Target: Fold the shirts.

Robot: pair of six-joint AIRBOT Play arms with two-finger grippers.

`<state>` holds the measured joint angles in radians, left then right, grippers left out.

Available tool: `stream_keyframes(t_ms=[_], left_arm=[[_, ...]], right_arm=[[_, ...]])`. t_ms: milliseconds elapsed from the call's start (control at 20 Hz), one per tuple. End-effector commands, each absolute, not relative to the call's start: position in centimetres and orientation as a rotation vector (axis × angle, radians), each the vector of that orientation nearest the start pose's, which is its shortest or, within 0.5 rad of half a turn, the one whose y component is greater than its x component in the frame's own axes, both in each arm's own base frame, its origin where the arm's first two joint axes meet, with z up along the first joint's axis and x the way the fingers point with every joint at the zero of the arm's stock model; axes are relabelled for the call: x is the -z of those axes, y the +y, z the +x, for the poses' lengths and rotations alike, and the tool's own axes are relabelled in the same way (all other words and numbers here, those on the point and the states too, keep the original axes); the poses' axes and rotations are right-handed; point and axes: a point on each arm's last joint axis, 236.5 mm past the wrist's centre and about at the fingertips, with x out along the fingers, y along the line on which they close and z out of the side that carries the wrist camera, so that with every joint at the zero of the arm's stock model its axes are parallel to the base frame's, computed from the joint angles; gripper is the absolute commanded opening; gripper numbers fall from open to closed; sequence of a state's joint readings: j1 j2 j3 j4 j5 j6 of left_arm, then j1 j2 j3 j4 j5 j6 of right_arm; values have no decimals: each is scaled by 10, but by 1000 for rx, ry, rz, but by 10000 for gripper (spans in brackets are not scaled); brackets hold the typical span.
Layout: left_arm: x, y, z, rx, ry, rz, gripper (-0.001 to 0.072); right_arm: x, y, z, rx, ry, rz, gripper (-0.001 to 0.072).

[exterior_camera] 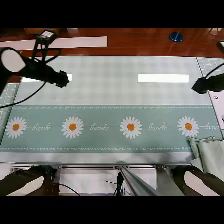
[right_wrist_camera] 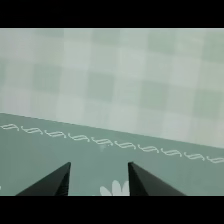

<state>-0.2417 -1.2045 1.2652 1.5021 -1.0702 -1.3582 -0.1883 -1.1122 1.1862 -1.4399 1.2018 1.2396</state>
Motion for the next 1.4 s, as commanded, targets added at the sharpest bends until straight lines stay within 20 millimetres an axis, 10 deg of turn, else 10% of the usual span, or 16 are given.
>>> stream_keyframes(t_ms=[0, 100, 1350], left_arm=[[-106, -138, 425, 316, 849, 267, 625], [-100, -141, 430, 291, 858, 209, 658], [-92, -142, 430, 292, 879, 211, 711]], right_arm=[[-82, -12, 388, -123, 1058, -101, 464], [-85, -8, 392, -120, 1034, -67, 591], [-87, 4, 393, -151, 1025, -17, 598]])
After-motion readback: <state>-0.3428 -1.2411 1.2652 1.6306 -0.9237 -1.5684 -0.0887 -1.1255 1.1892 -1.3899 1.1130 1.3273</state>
